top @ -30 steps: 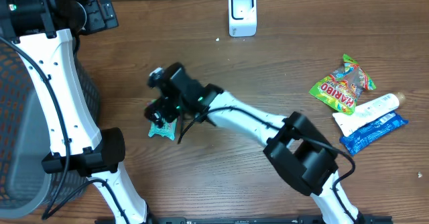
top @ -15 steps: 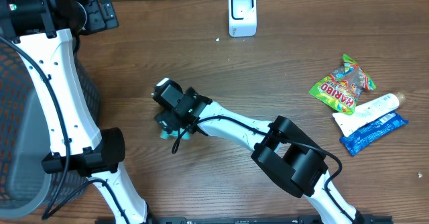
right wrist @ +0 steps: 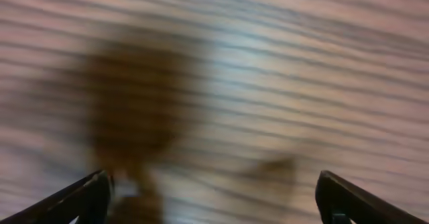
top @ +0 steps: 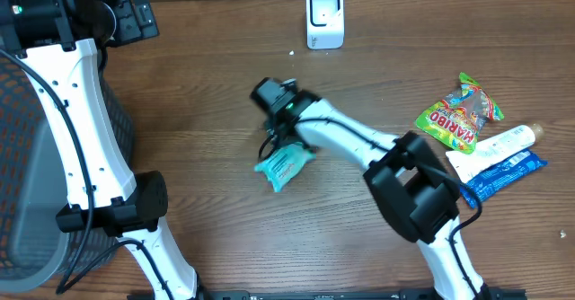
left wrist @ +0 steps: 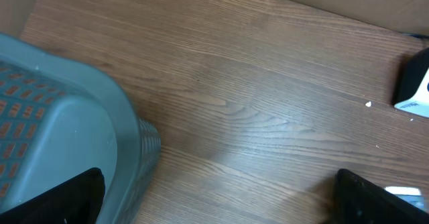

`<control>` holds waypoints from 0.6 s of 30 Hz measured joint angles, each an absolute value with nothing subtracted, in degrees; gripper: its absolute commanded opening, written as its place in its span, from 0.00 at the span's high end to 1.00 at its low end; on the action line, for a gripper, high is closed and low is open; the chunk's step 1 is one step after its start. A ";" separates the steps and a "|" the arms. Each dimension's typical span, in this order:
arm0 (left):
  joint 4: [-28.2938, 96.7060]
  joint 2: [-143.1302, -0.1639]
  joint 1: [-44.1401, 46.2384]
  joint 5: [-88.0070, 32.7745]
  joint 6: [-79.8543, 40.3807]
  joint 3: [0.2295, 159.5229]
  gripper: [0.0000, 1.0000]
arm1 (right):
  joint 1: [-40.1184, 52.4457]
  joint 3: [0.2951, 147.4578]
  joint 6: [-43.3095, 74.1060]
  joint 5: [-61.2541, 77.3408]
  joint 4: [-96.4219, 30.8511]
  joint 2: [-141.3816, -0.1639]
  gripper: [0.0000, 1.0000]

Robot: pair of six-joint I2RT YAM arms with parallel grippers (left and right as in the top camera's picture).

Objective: Scan the item barcode
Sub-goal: 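Lower the right gripper and grasp the teal pack's corner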

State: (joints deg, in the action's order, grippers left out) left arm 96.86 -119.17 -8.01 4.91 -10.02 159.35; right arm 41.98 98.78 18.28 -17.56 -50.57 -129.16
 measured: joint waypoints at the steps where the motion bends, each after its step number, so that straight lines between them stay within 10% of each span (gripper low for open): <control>1: 96.88 -119.17 -8.01 4.91 -10.04 159.35 0.00 | 40.93 99.24 18.44 -16.86 -52.53 -129.10 0.05; 18: 96.86 -119.17 -8.01 4.91 -10.02 159.35 0.01 | 38.54 100.38 -0.91 9.58 -63.61 -121.08 0.07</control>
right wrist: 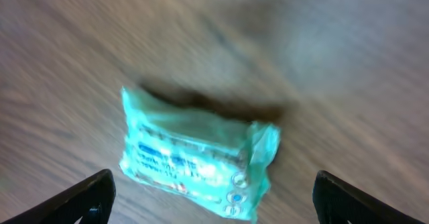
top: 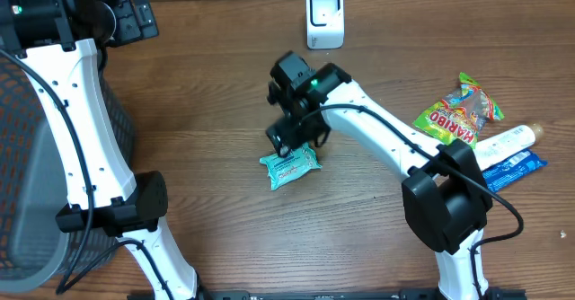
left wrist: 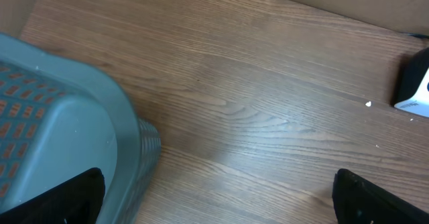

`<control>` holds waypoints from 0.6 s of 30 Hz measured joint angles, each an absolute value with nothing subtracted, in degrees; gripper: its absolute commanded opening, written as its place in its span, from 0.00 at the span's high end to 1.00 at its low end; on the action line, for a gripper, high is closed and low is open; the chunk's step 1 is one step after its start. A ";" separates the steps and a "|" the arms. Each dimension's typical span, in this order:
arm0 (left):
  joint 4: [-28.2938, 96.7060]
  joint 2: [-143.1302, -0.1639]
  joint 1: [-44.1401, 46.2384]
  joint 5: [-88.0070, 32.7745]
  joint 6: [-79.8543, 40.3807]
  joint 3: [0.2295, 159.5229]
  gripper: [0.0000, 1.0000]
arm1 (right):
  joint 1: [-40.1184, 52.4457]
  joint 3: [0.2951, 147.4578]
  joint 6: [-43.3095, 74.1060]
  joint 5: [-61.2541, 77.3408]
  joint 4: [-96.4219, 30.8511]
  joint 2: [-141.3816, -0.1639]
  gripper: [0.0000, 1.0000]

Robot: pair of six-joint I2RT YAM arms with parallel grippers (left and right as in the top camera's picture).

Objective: Scan the item barcode
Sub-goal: 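Lower the right gripper and grasp the teal pack's corner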

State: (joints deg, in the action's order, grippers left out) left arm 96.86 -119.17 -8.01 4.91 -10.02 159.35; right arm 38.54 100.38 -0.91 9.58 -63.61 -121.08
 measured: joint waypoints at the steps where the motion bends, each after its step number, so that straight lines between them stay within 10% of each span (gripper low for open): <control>1: 96.86 -119.17 -8.01 4.89 -10.04 159.35 0.00 | 38.37 99.20 -1.08 10.11 -63.59 -121.08 0.08; 18: 96.86 -119.17 -8.01 4.91 -10.04 159.35 0.01 | 31.53 86.78 -4.12 25.36 -53.45 -121.08 0.38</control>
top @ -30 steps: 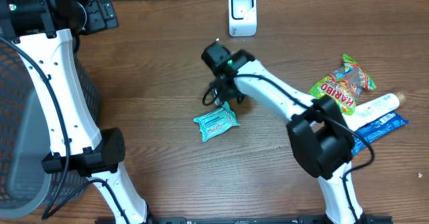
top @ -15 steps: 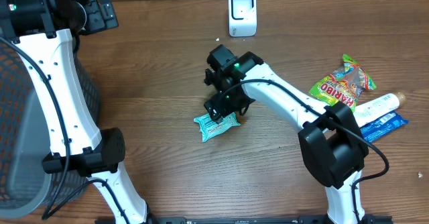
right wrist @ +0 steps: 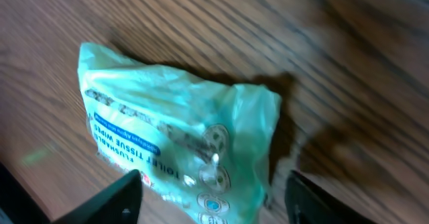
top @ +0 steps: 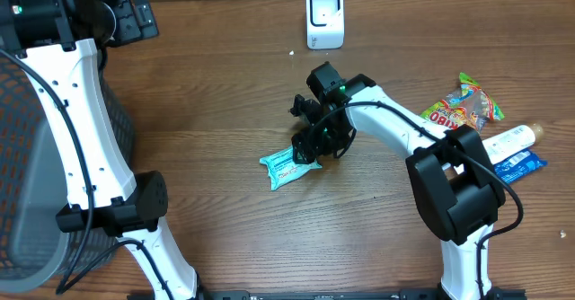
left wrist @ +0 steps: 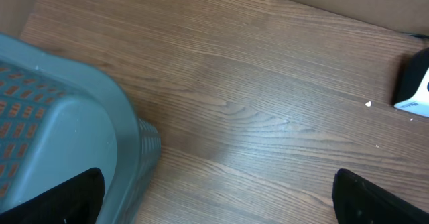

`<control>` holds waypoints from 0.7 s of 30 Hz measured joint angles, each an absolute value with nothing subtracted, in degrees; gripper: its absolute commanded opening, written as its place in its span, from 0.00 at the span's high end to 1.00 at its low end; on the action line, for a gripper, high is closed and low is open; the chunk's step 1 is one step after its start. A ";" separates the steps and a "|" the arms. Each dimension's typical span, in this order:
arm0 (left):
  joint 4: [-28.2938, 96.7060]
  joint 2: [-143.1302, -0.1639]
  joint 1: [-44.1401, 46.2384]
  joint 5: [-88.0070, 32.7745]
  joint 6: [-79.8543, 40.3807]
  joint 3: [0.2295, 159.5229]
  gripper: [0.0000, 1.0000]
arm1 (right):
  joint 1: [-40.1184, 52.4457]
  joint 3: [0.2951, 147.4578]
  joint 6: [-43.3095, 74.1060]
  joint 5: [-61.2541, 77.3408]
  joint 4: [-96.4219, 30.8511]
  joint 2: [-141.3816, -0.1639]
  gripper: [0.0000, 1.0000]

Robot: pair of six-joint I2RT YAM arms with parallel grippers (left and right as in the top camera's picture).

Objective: Scan the item barcode
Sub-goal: 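Lower the right gripper and grasp the teal pack's corner, then drag the teal pack up and right toward the scanner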

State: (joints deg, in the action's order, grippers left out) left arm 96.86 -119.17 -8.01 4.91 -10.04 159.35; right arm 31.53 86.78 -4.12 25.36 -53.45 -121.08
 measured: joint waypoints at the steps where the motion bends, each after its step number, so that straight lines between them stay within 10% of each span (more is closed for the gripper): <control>1: 96.86 -119.17 -8.01 4.91 -10.04 159.35 0.00 | 31.53 86.19 -4.21 25.76 -52.40 -121.08 0.43; 8: 96.86 -119.17 -8.01 4.91 -10.02 159.35 0.01 | 31.53 85.49 -3.46 27.86 -50.81 -121.08 0.96; 17: 96.86 -119.17 -8.01 4.91 -10.02 159.35 0.00 | 31.53 85.49 -1.52 29.52 -50.61 -121.08 0.96; 18: 96.86 -119.17 -8.01 4.91 -10.04 159.35 0.00 | 31.46 85.49 -1.45 29.89 -50.72 -121.08 0.93; 21: 96.86 -119.17 -8.01 4.91 -10.04 159.35 0.01 | 31.18 85.49 -0.73 30.76 -51.18 -121.08 0.32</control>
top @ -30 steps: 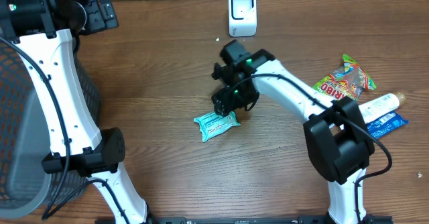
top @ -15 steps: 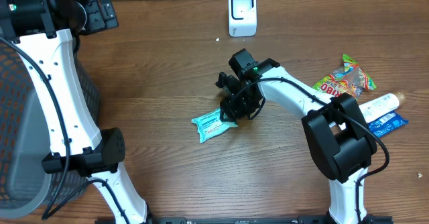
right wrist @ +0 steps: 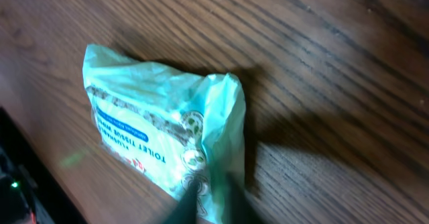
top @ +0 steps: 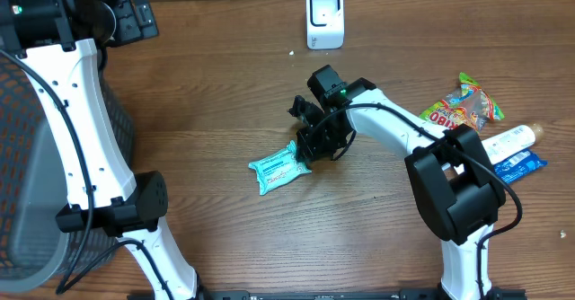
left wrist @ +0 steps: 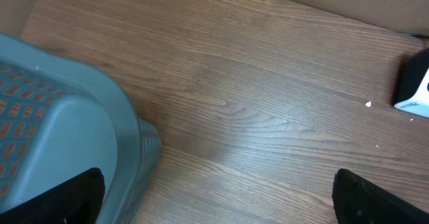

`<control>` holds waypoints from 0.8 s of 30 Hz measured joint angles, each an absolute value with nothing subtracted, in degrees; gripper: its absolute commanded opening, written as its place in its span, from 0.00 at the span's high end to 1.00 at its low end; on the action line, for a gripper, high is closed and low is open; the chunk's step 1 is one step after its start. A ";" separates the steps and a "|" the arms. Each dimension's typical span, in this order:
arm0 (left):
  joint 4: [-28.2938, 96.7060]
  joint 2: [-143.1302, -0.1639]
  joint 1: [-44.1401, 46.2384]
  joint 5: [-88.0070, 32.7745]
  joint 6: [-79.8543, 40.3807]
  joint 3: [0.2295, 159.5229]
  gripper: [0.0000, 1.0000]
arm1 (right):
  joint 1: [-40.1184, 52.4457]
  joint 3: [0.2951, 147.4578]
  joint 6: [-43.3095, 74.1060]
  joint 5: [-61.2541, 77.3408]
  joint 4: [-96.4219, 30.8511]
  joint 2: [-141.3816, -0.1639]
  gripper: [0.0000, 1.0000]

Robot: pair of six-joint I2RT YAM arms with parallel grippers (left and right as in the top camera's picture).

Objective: Scan the item barcode
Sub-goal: 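Drag the teal pack up and right toward the scanner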

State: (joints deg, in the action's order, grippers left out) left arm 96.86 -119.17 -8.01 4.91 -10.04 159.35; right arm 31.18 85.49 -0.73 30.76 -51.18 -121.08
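A teal pack of toilet tissue wipes [top: 275,169] lies flat on the wooden table, mid-table in the overhead view. My right gripper [top: 308,153] is down at its right end. In the right wrist view the pack [right wrist: 151,133] fills the lower left, and the two blurred fingertips [right wrist: 188,204] stand close together on its crimped end, with the gripper [right wrist: 209,202] shut on that seam. The white scanner [top: 324,17] stands at the table's back edge. My left gripper [top: 135,17] hangs at the far back left and is open [left wrist: 218,200] over bare wood.
A grey mesh basket [top: 22,165] fills the left edge, and its rim [left wrist: 100,110] lies under the left wrist. At the right lie a Haribo bag [top: 460,111], a white tube [top: 503,143] and a blue packet [top: 508,174]. The scanner [left wrist: 415,90] shows at the left wrist view's right edge.
My right gripper's fingers were wide apart at the pack's right end and now stand close together on its crimped seam. The pack has shifted a little to the left. The left arm is unmoved.
My right gripper was first over the pack's upper left, its view blurred. Then it hung open above the pack with the whole pack in view. Then it stood open at the pack's right end, and now it is shut on that end.
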 measured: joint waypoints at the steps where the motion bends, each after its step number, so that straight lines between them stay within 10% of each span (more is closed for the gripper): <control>1: 96.86 -119.17 -8.01 4.91 -10.04 159.35 0.00 | 31.00 85.49 -0.27 30.96 -51.11 -121.08 0.25; 6: 96.86 -119.17 -8.01 4.91 -10.02 159.35 0.00 | 31.57 85.49 1.19 30.68 -48.69 -121.08 0.00; 11: 96.84 -119.17 -8.01 4.91 -10.02 159.35 0.00 | 36.80 85.49 4.51 24.64 -45.30 -121.08 0.02; 18: 96.86 -119.17 -8.01 4.91 -10.04 159.35 0.00 | 38.59 85.67 11.16 20.01 -45.82 -121.40 0.76; 24: 96.86 -119.17 -8.01 4.91 -10.02 159.35 0.01 | 35.99 85.93 15.31 21.63 -45.95 -121.40 0.96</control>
State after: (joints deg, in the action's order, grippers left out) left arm 96.86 -119.17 -8.01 4.91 -10.02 159.35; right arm 35.99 85.93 15.31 21.63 -45.95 -121.40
